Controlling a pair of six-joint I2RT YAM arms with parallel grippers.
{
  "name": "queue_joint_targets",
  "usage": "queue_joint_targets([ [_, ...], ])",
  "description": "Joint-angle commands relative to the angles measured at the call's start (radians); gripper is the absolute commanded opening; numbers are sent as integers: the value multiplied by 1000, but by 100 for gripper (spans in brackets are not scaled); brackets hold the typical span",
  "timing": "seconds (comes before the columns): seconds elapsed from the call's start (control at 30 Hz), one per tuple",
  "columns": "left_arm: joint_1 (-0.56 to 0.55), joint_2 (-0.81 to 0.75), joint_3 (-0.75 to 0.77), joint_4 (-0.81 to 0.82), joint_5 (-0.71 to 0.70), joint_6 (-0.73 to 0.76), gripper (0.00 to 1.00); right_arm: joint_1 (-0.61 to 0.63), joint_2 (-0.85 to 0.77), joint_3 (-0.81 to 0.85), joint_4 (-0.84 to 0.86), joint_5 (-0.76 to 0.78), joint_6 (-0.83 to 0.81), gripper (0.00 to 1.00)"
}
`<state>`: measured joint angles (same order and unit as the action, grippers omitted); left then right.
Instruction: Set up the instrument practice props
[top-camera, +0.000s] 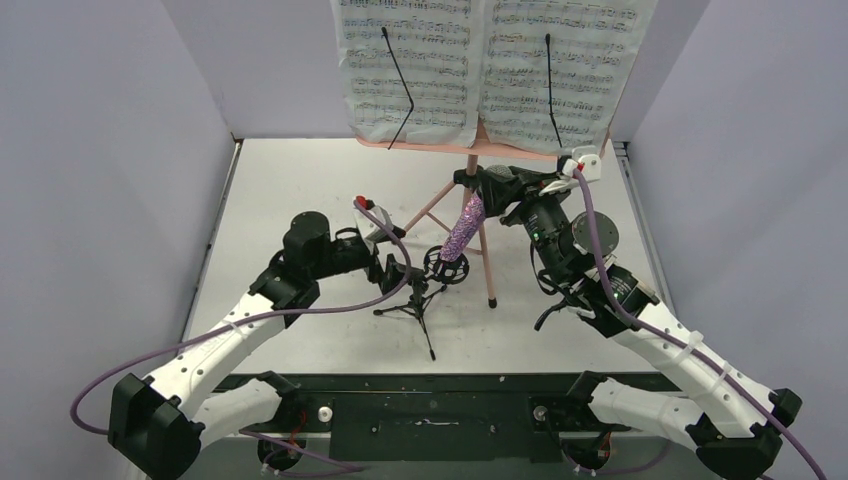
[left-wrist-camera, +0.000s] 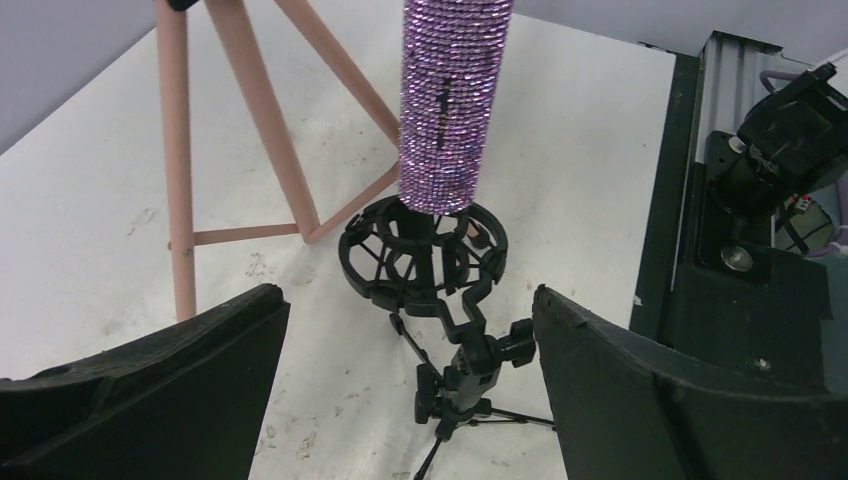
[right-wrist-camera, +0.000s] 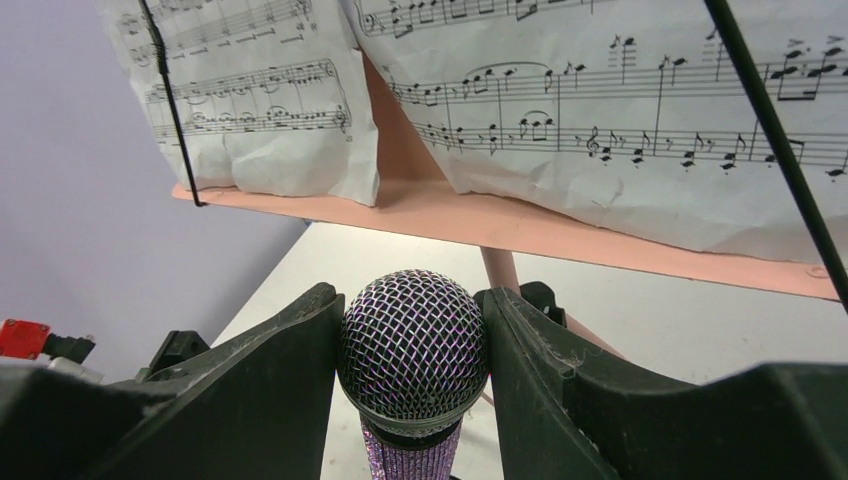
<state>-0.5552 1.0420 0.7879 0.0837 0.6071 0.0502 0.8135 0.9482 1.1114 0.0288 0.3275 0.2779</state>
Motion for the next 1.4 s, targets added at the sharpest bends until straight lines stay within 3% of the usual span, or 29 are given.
queue_joint_targets([
  [0.0,-39,14,62,-19,45,54,91,-8,1,-7,83,33,-9,5],
  [0.43,-160,98,99,-196,-137,70,83,-16,6,3,81,44,-24,5],
  [0.63,-223,153,99,-208,-308,93,67,-20,7,18,70,46,-20,5],
  [0.83,-270,185,98,-171,-314,117,35,-25,7,42,35,36,-26,5],
  [1.1,-301,119,56,-164,-300,105,3,-25,-19,57,-14,41,-33,5],
  [1.37,-313,59,12,-164,-242,85,0,-25,-32,63,-26,-10,-42,5],
])
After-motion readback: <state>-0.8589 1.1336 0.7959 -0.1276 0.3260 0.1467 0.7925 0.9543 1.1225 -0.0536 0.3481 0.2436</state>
